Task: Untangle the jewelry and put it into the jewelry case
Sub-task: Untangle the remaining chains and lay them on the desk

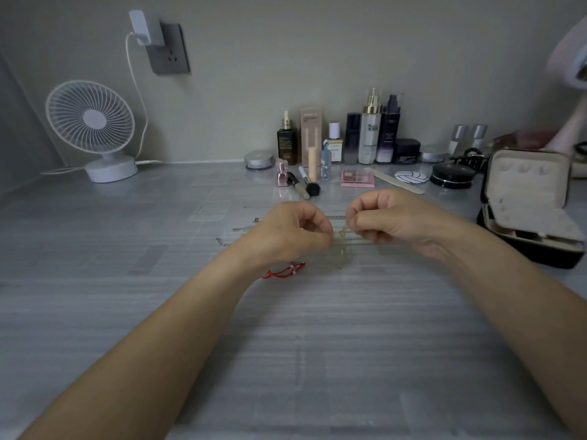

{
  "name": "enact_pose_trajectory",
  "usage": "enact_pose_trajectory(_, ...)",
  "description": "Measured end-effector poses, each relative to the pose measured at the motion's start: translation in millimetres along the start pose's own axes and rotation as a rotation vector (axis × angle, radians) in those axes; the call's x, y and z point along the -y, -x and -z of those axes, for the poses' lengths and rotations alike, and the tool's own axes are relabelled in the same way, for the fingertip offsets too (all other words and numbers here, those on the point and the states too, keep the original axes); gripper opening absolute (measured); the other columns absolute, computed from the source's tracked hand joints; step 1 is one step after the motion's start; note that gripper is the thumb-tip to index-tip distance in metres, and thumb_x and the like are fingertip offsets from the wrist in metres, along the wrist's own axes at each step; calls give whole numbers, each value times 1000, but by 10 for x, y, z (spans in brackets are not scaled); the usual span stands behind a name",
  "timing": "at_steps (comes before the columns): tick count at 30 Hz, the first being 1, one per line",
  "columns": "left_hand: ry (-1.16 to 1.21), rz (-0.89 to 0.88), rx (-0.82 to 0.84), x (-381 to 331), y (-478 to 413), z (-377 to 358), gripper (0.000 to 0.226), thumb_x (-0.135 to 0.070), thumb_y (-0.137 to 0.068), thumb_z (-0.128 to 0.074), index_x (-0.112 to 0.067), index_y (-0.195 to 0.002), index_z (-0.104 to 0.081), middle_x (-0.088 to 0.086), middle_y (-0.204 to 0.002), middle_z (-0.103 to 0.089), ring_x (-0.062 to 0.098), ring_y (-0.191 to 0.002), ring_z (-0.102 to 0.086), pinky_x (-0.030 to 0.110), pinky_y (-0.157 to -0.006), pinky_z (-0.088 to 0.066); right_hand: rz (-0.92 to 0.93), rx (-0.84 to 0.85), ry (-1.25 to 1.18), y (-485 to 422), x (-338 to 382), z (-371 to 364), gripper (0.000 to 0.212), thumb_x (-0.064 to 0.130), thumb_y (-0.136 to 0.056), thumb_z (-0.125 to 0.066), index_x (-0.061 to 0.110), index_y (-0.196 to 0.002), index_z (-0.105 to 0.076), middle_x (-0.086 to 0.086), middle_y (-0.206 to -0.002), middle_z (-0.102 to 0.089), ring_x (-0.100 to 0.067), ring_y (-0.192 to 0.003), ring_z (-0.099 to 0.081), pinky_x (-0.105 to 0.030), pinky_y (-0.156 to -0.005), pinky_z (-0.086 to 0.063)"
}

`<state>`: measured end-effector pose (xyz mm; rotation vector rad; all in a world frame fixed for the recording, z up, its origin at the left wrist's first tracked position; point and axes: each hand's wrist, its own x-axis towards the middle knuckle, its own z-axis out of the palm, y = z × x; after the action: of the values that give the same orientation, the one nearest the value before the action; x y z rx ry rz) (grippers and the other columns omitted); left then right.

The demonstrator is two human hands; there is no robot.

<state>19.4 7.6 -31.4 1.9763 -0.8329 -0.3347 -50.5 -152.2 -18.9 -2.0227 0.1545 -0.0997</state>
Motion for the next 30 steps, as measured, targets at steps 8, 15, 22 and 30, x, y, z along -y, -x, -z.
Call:
enact_pose_trajectory(8, 159, -19, -9, 2, 8, -99, 8, -14, -80, -71, -20, -75, -69, -11, -61, -63, -4, -57, -54, 9, -60, -45, 32, 1, 12, 1, 7, -9, 19, 1, -77, -60, 17, -67, -64, 8, -51, -54, -5, -49, -44, -23, -54, -36)
enact_pose_trajectory(15, 135, -5, -22, 9, 1, -64, 6, -17, -78, -73, -19, -72, -70, -4, -68, -66, 0, -62, -56, 14, -64, -46, 28, -43, 90, 0, 1, -9, 14, 2, -78, -60, 13, -69, -63, 0, -56, -49, -7, -49, -40, -22, -51, -32)
enact_pose_trajectory(22, 41, 37, -39, 2, -19, -41, 8, -23, -84, -66, -19, -78, -70, -3, -71, -60, 3, -62, -52, 5, -48, -39, 18, -62, 162, -25, -15, -4, 11, 6, -76, -63, 15, -69, -66, 1, -54, -51, -5, -46, -40, -18, -48, -35)
enact_pose_trajectory(30, 398, 222, -8, -35, -66, -40, 17, -18, -89, -51, -16, -73, -58, -6, -69, -63, 9, -67, -57, 26, -61, -36, 22, -48, 113, -19, -17, -1, 14, 4, -77, -61, 15, -69, -64, 3, -56, -54, -3, -47, -44, -18, -51, -36)
